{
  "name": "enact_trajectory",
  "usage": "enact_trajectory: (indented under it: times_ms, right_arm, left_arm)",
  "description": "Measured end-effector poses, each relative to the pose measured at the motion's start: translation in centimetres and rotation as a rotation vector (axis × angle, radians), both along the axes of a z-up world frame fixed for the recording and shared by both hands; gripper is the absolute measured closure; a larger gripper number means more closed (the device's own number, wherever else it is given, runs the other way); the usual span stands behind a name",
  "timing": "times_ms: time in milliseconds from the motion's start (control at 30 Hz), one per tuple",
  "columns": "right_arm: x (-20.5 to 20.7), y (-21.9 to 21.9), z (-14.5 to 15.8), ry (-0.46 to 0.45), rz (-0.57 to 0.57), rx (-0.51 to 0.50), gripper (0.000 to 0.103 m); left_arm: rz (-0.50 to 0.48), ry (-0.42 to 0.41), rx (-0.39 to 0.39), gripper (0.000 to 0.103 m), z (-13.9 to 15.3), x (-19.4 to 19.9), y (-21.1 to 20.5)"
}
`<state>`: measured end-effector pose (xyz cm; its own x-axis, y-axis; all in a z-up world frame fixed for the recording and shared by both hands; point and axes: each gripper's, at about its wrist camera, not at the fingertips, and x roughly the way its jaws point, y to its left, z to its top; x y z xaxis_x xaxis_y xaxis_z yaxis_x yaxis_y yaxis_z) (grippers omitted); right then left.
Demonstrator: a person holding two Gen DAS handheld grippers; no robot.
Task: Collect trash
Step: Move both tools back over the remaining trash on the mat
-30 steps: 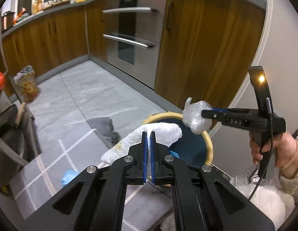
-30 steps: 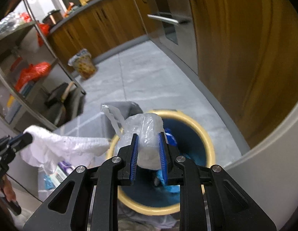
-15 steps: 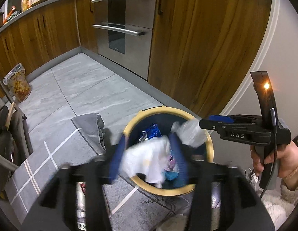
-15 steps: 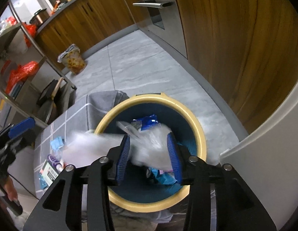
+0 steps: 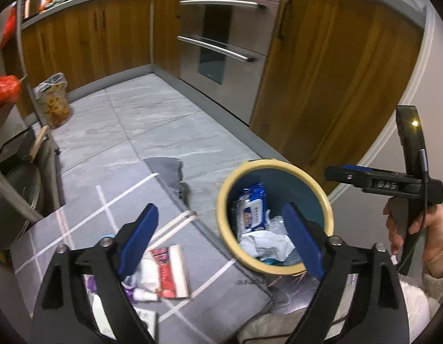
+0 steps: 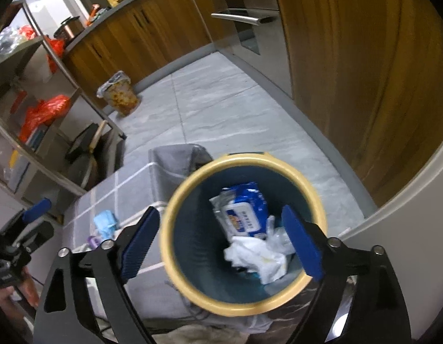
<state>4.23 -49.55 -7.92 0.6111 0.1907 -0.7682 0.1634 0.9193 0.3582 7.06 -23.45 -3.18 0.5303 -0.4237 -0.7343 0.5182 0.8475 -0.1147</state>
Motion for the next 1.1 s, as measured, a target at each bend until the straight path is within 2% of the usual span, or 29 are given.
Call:
enact_trajectory:
  times_ms: [133, 300, 500, 633, 767, 967, 1100]
  right_arm:
    - [0.3, 1.9, 1.7, -0.024, 0.028, -0.018, 0.011]
    - [0.9, 5.8, 4.4, -0.074, 0.108, -0.038, 0.010]
    - [2.0, 12.8, 7.7, -0.139, 0.248, -0.098, 0.009]
    - [3.4, 17.0, 9.0, -0.161, 0.293, -0.074, 0.009]
    - [4.7, 20.9, 8.9, -0.159, 0.316, -0.071, 0.008]
    - [6.4, 25.9, 6.5, -0.068, 0.349, -0.036, 0.008]
    - [7.0, 28.1, 4.5, -0.033, 0.365, -0.082, 0.008]
  left_arm:
    - [0.051, -0.033, -0.002, 0.007, 1.2, -0.3, 3.3]
    - [0.140, -0.076, 0.017, 0.006, 2.8, -1.0, 8.2]
    - [0.236, -0.108, 0.038, 0.006, 4.1, -1.9, 13.8]
    - [0.283, -0.123, 0.047, 0.006, 4.5, -2.8, 16.8]
    - [0.342, -0.122, 0.034, 0.006, 4.2, -3.4, 19.9]
    - [0.444, -0.087, 0.040, 0.006, 2.0, -3.4, 24.2]
    - [0.491, -0.063, 0.037, 0.006, 1.1, -2.8, 26.5]
